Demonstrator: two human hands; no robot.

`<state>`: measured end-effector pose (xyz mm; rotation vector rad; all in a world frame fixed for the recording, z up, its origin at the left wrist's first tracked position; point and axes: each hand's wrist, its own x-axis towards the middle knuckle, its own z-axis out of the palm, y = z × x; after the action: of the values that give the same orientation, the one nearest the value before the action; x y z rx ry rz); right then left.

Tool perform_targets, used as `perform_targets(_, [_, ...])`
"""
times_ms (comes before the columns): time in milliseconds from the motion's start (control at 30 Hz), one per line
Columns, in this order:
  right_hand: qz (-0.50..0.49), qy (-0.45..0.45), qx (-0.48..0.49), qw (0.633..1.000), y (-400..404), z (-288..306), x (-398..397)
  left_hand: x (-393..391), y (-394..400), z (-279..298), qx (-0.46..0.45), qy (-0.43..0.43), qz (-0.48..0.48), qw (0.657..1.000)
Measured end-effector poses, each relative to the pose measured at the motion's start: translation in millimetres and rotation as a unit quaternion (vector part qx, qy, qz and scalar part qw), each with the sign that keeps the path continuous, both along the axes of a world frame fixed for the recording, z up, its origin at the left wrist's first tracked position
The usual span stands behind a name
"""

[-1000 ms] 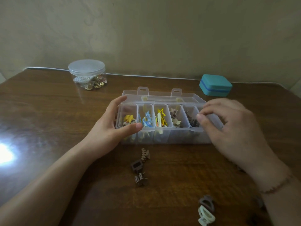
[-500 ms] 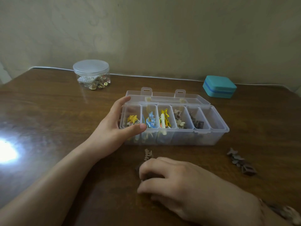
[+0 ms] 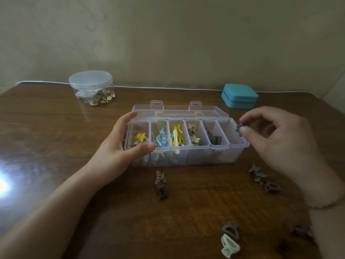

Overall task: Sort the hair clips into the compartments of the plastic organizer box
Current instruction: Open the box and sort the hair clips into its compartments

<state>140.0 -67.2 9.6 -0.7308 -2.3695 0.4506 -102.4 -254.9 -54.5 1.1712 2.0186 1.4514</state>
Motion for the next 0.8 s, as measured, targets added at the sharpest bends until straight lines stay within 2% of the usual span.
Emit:
perform_targets(67, [0.000, -0.091, -0.008, 0.996, 2.2, -4.1, -2.4, 0.6, 0.1, 1.2, 0.001, -0.004, -0.003, 1.000])
perform_targets(133, [0.014, -0.128, -0.009, 0.992, 3.0, -5.6, -2.8, 1.0, 0.5, 0.9, -0.002, -0.008, -0.003, 1.000])
perform_targets(200, [0.015, -0.112, 0.002, 0.994, 0.6, -3.4, -1.8, 1.2, 0.3, -0.5, -0.001, -0.009, 0.002, 1.000])
perform_targets(267, [0.027, -0.046, 0.050, 0.997, -7.0, -1.4, -2.7, 0.2, 0.2, -1.6, 0.004, -0.010, 0.004, 1.000])
perform_targets(333, [0.094, 0.004, 0.081, 0.992, -22.7, -0.9, -7.0, 0.6, 0.7, -1.1, 0.002, -0.010, 0.002, 1.000])
perform_targets(400, [0.209, -0.032, 0.074, 0.975, -42.6, -8.1, -13.5, 0.8, 0.3, -0.6, 0.000, -0.009, 0.000, 1.000])
perform_targets(467, [0.304, -0.128, 0.094, 0.939, -61.3, -20.8, -21.8, 0.3, -0.3, -0.7, 0.001, -0.007, 0.001, 1.000])
perform_targets(533, [0.346, -0.205, 0.121, 0.907, -72.0, -31.7, -29.6, 0.2, 0.3, -1.1, 0.000, -0.003, 0.004, 1.000])
perform_targets(567, [0.348, -0.223, 0.116, 0.903, -74.4, -35.0, -32.9, 0.2, 0.5, -1.0, -0.002, -0.003, 0.004, 1.000])
perform_targets(700, [0.349, -0.195, 0.068, 0.914, -76.8, -44.1, -40.0, 0.4, 0.2, -0.3, -0.003, 0.000, 0.000, 1.000])
perform_targets(800, [0.361, -0.181, 0.080, 0.911, -75.4, -45.6, -40.2, 1.2, 0.2, 0.9, 0.001, 0.003, 0.002, 1.000])
